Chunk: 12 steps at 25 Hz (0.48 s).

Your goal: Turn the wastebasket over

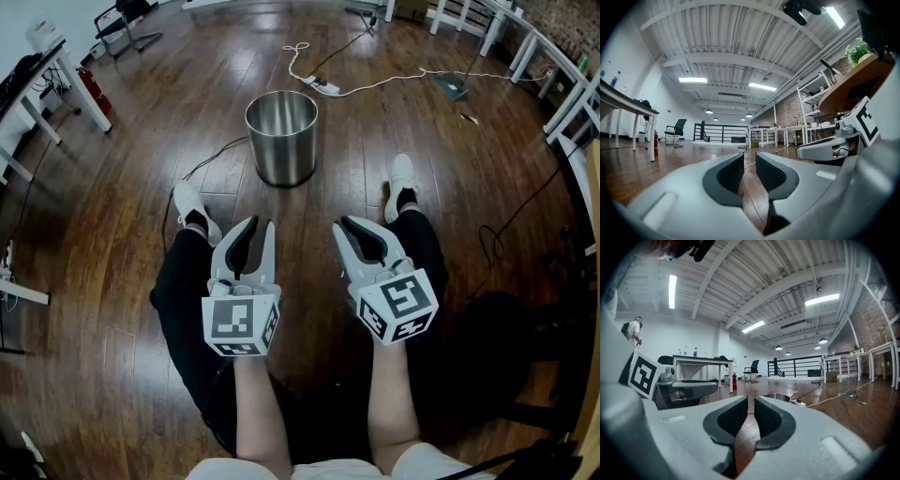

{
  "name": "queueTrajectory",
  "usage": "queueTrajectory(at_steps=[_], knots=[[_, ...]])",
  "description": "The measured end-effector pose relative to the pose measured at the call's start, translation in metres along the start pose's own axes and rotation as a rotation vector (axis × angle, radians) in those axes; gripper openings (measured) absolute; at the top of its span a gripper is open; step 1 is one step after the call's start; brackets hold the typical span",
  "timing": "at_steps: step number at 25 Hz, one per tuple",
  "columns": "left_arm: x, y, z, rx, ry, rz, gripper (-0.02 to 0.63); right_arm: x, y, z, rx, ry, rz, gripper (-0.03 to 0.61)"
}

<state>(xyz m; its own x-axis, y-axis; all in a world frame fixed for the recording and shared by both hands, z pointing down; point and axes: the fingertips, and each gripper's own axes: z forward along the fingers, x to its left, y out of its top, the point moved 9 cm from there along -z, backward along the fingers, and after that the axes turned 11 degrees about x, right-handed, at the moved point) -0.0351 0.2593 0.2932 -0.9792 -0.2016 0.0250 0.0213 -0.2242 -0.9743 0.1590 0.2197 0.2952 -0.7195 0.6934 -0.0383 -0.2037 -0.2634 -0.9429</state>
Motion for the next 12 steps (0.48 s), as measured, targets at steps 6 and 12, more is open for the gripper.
queueTrajectory(at_steps=[6, 12], knots=[[0.021, 0.010, 0.042, -0.037, 0.036, 0.002, 0.129, -0.035, 0.013, 0.037, 0.005, -0.022, -0.027, 0.082], [0.040, 0.037, 0.079, -0.066, 0.071, 0.012, 0.176, -0.068, 0.048, 0.064, -0.035, -0.058, -0.059, 0.158]])
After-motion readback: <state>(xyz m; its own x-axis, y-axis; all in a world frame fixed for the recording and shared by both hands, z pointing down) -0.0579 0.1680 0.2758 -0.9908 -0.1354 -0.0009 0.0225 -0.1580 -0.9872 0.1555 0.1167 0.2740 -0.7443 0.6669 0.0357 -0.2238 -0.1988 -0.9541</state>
